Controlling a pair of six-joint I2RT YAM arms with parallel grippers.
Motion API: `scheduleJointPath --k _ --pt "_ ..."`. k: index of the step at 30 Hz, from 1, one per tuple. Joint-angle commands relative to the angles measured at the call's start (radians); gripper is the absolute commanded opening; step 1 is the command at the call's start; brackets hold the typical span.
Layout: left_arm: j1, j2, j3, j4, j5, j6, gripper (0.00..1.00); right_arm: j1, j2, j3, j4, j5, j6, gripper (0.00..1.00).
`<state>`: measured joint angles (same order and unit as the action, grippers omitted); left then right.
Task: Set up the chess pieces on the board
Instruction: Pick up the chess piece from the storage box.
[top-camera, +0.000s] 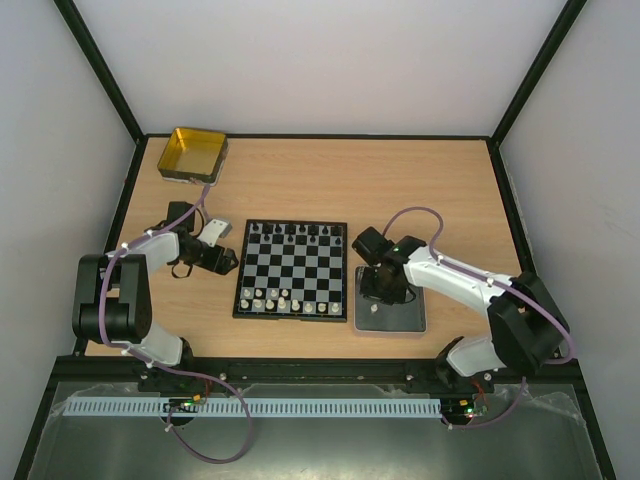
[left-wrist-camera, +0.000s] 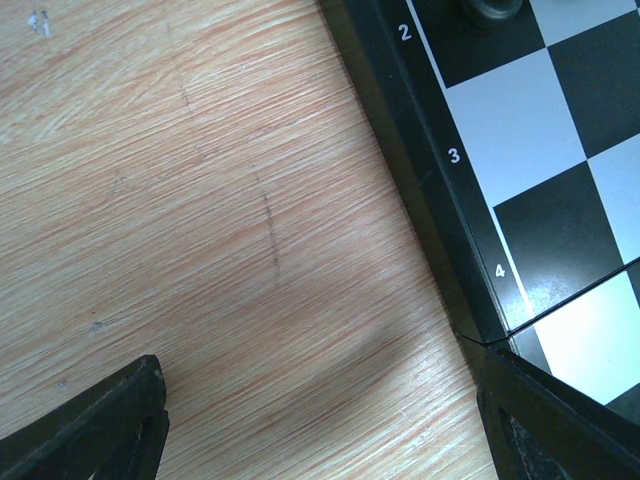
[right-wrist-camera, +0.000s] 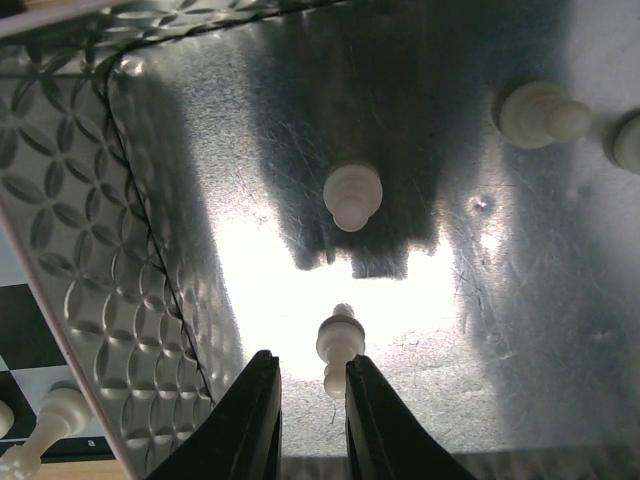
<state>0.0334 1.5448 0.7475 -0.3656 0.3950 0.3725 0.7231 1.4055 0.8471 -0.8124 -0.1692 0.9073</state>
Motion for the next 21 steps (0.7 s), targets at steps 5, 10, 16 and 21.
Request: scheduleJointPath --k 5,10,16,21 --pt "0.002 0.015 0.010 -0.034 0.018 0.008 0.84 -0.018 0.030 -0.005 -0.028 -0.080 -0.040 0.18" --pt "0.002 0.010 0.008 -0.032 0.018 0.008 0.84 -0.022 0.047 -0.017 -0.018 -0.092 -0.052 0.18" --pt "0.003 0.009 0.007 -0.032 0.017 0.008 0.85 -0.030 0.054 -0.032 -0.018 -0.081 -0.065 0.18" --pt "0.003 0.007 0.008 -0.033 0.019 0.008 0.84 -0.033 0.055 -0.042 -0.009 -0.080 -0.068 0.17"
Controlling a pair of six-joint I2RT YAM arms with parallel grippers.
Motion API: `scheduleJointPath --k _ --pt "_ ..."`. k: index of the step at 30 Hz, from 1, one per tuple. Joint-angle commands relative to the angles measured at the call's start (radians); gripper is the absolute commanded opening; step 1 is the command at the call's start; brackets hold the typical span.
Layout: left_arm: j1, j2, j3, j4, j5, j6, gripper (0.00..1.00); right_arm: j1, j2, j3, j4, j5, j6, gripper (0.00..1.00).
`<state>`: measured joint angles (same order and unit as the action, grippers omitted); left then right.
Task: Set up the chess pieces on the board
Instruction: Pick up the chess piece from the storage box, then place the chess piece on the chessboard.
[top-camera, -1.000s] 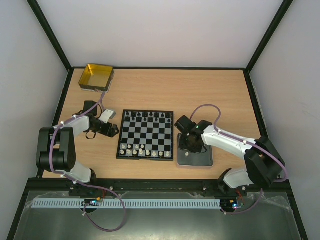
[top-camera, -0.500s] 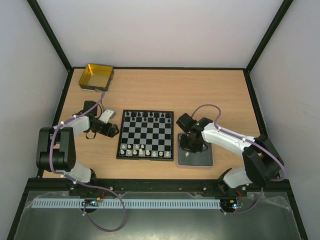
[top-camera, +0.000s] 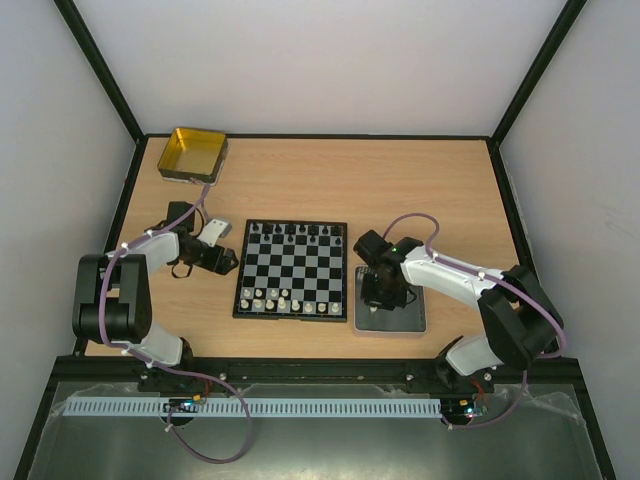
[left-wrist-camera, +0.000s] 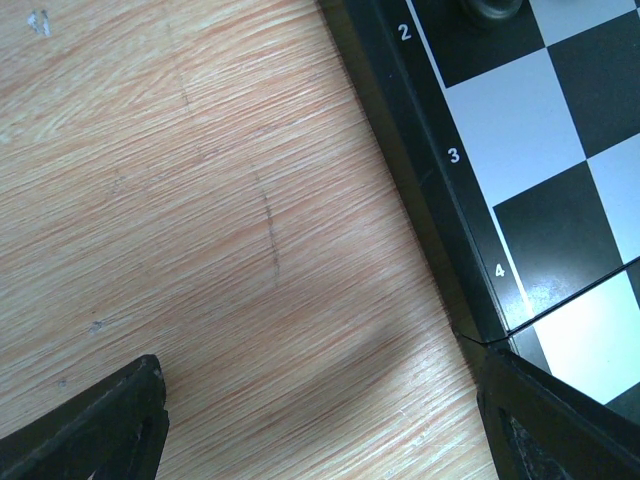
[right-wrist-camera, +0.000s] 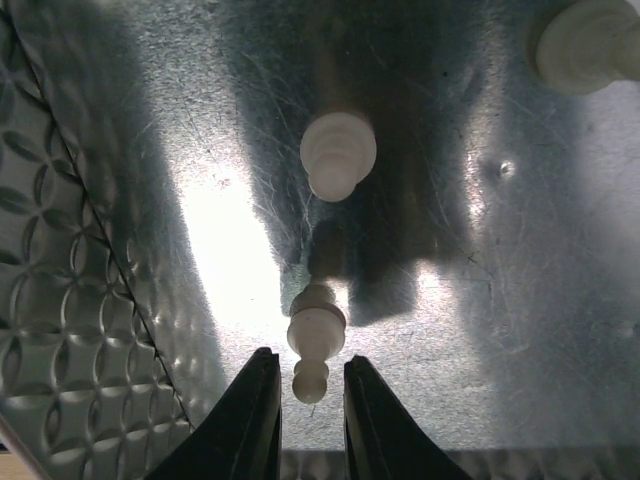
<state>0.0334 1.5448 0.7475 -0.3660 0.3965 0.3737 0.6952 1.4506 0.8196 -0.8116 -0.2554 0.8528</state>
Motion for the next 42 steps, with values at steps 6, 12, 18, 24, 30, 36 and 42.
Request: scheduleJointPath --k 6,12,18,24,30,36,42 --pt "0.004 0.003 0.005 -0.030 0.017 0.007 0.85 -0.006 0.024 -0.030 0.007 0.011 -0.018 0.12" --pt "0.004 0.003 0.005 -0.031 0.019 0.008 0.84 -0.008 0.027 -0.018 -0.002 0.030 -0.029 0.08" --pt "0.005 0.003 0.006 -0.032 0.020 0.009 0.84 -0.008 0.013 0.067 -0.103 0.090 -0.057 0.06" --pt "0.004 0.001 0.006 -0.032 0.024 0.010 0.84 -0.008 0.011 0.195 -0.237 0.130 -0.077 0.05" --pt "0.005 0.000 0.006 -0.034 0.028 0.011 0.84 0.013 0.061 0.318 -0.289 0.108 -0.061 0.04" --pt "0.005 -0.003 0.006 -0.033 0.031 0.013 0.84 0.131 0.201 0.494 -0.263 0.073 -0.006 0.04" --pt "0.005 -0.007 0.003 -0.030 0.023 0.010 0.84 0.211 0.329 0.580 -0.183 0.036 0.049 0.04"
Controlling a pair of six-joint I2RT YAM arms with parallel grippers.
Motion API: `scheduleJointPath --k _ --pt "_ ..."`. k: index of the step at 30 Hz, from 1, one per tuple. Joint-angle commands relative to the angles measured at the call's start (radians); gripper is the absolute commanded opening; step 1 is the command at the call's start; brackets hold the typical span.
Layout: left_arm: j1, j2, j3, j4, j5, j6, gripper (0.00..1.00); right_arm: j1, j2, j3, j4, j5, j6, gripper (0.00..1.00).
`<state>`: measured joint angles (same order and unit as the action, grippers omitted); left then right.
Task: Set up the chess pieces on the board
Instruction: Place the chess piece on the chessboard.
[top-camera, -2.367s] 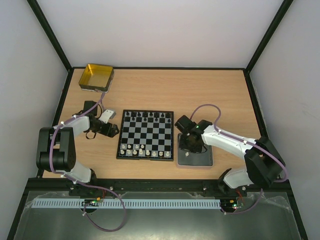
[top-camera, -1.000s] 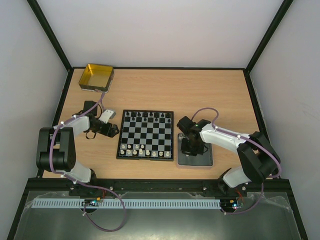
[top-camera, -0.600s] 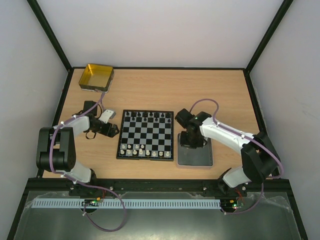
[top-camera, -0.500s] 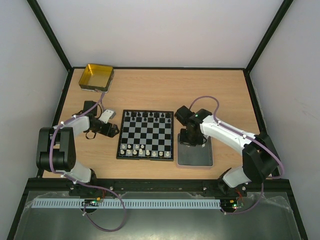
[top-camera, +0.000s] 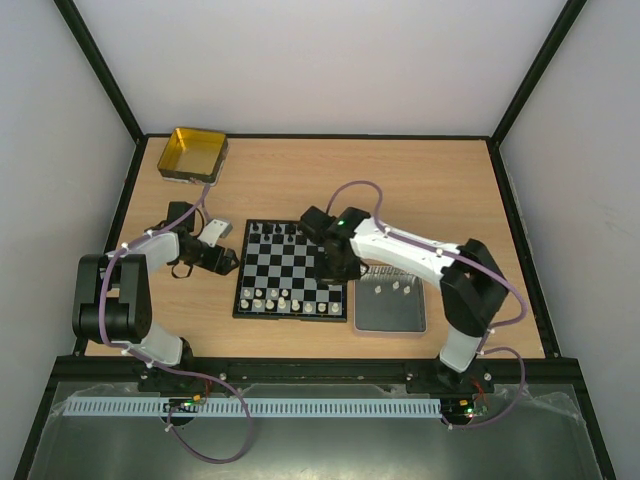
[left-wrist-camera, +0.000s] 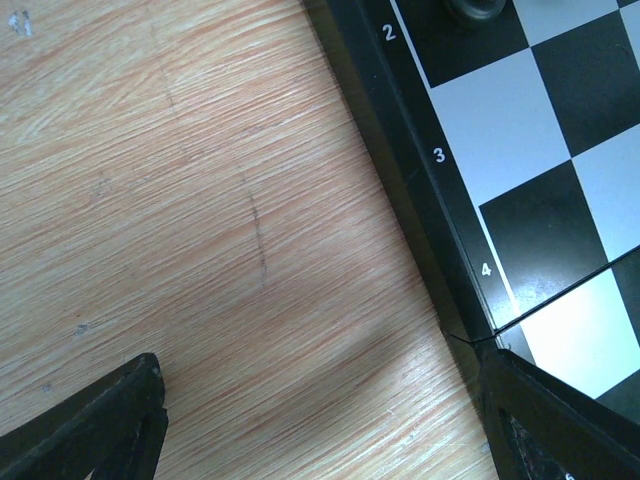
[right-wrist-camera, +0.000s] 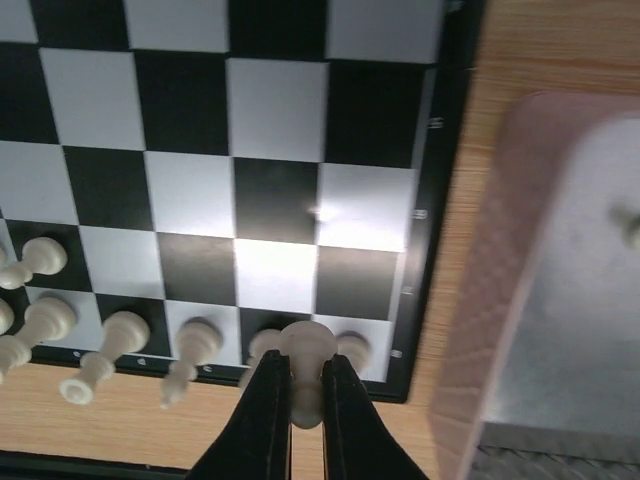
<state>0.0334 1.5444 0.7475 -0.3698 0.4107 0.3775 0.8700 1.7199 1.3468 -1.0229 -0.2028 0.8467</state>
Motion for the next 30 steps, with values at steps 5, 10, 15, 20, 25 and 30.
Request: scheduleJointPath --k 5,10,15,20,25,30 --pt "0.005 -0.007 0.003 -0.027 0.010 0.006 0.85 0.080 0.145 0.129 0.066 -0.037 0.079 0.04" --pt "0.005 -0.008 0.003 -0.026 0.010 0.006 0.85 0.106 0.214 0.181 0.079 -0.052 0.086 0.04" --pt "0.005 -0.010 0.004 -0.027 0.012 0.007 0.85 0.127 0.257 0.207 0.080 -0.066 0.089 0.04" --pt "0.006 -0.010 0.003 -0.028 0.014 0.009 0.85 0.142 0.290 0.230 0.073 -0.068 0.089 0.04" --pt "0.007 -0.015 0.002 -0.028 0.016 0.010 0.85 0.142 0.300 0.232 0.066 -0.062 0.088 0.04" --pt "0.008 -0.015 0.002 -0.029 0.018 0.011 0.85 0.144 0.306 0.231 0.066 -0.063 0.086 0.04"
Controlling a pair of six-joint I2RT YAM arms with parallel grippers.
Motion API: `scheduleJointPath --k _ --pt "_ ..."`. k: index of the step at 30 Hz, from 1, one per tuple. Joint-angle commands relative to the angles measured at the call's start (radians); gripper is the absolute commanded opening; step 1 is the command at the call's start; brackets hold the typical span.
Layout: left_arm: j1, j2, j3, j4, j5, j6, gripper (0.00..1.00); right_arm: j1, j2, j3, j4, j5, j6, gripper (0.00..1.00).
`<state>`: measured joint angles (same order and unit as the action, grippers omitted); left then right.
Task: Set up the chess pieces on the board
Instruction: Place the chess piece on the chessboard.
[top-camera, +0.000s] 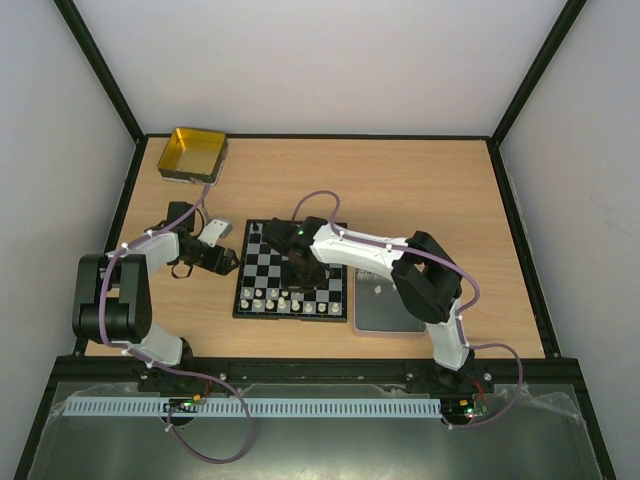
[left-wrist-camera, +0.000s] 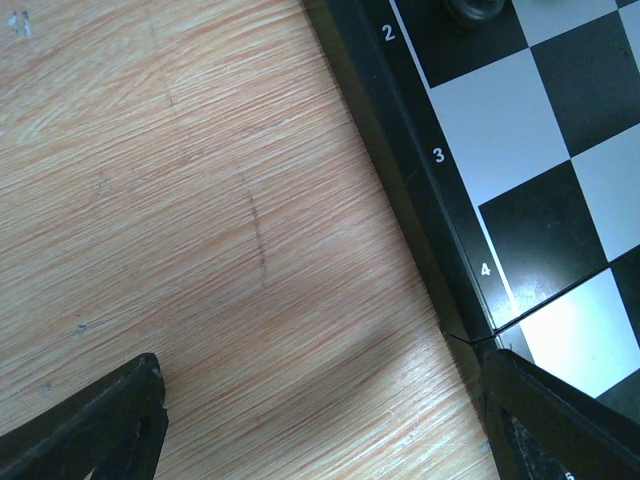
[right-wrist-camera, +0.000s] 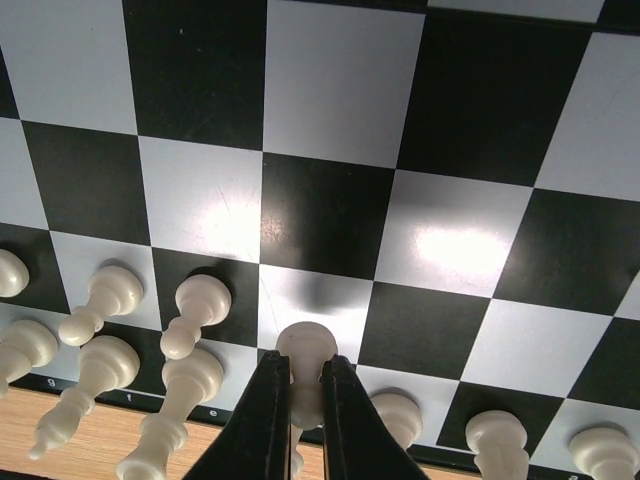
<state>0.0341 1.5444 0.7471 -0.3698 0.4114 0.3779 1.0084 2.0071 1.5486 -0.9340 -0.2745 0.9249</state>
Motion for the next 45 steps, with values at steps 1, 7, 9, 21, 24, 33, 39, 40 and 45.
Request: scheduleJointPath --k 1,7,9,21,24,33,39,40,45 --pt "0.007 -0.015 0.002 -0.029 0.018 0.010 0.85 0.006 0.021 0.029 -0.023 0.007 0.007 0.04" --pt "0.009 -0.017 0.003 -0.029 0.018 0.011 0.86 0.008 0.026 0.019 -0.013 -0.005 0.006 0.05" --pt "0.009 -0.015 0.003 -0.029 0.018 0.010 0.86 0.010 0.028 0.016 -0.010 -0.008 0.006 0.05" --pt "0.010 -0.012 0.003 -0.028 0.019 0.012 0.85 0.012 0.035 0.018 -0.001 -0.021 0.002 0.13" --pt "0.010 -0.010 0.004 -0.029 0.017 0.011 0.86 0.012 0.035 0.021 -0.001 -0.025 0.002 0.13" --pt "0.010 -0.006 0.006 -0.028 0.015 0.009 0.86 0.008 -0.018 0.025 -0.027 0.042 0.010 0.16" --pt "0.009 -0.005 0.004 -0.025 0.008 0.005 0.86 -0.029 -0.095 -0.015 -0.038 0.093 0.016 0.21" --pt "0.009 -0.005 0.003 -0.023 0.001 0.002 0.86 -0.040 -0.119 -0.037 -0.033 0.097 0.019 0.22" --pt "0.009 -0.005 0.005 -0.015 -0.014 -0.007 0.86 -0.106 -0.283 -0.169 0.003 0.170 0.026 0.32"
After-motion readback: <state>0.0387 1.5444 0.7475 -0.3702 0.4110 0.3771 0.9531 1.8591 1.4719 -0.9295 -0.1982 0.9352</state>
